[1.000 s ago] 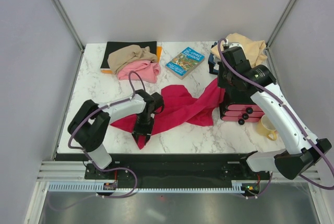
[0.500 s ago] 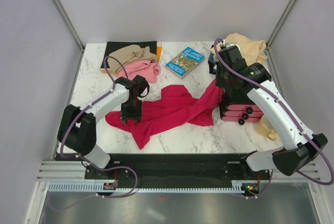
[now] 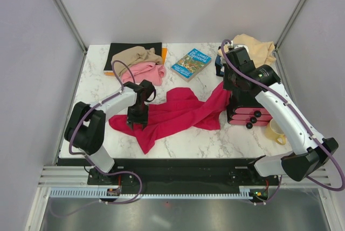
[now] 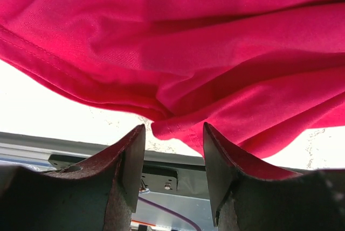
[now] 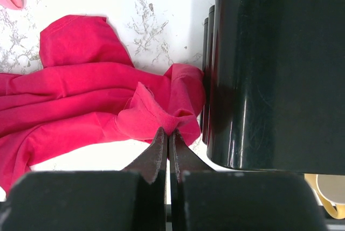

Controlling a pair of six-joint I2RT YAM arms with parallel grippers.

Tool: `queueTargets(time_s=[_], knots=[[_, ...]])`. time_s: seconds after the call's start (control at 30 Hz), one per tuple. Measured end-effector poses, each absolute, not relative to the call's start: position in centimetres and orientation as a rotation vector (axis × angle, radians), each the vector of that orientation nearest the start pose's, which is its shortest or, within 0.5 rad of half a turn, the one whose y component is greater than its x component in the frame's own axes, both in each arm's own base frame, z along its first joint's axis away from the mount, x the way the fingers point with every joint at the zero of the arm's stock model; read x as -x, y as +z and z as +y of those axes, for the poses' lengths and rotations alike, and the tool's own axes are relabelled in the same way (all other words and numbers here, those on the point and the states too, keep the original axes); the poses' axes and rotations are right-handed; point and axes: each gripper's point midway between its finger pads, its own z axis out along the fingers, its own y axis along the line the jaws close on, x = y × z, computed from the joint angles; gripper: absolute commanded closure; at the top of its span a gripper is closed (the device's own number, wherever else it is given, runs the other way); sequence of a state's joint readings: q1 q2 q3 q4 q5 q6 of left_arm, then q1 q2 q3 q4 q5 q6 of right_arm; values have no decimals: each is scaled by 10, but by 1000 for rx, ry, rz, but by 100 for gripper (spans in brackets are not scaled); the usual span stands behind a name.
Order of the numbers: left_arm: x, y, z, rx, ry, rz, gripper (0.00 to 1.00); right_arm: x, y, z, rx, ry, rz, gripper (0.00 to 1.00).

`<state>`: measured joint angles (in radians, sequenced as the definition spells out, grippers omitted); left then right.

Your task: Fold and stack the t-shirts

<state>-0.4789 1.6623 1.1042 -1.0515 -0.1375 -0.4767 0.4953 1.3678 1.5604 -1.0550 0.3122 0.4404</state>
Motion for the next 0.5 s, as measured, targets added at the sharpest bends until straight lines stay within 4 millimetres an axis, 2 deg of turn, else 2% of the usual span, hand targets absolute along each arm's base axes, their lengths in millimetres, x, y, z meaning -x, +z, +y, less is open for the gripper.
queueTargets(time_s=[0.27,0.5], knots=[[-207,40,-103,-22,216,3120,51,-306,267,123,-76,62,2376,100],[-204,36,-102,-34,217,3128,66,-307,270,123,-81,69,2367,100]])
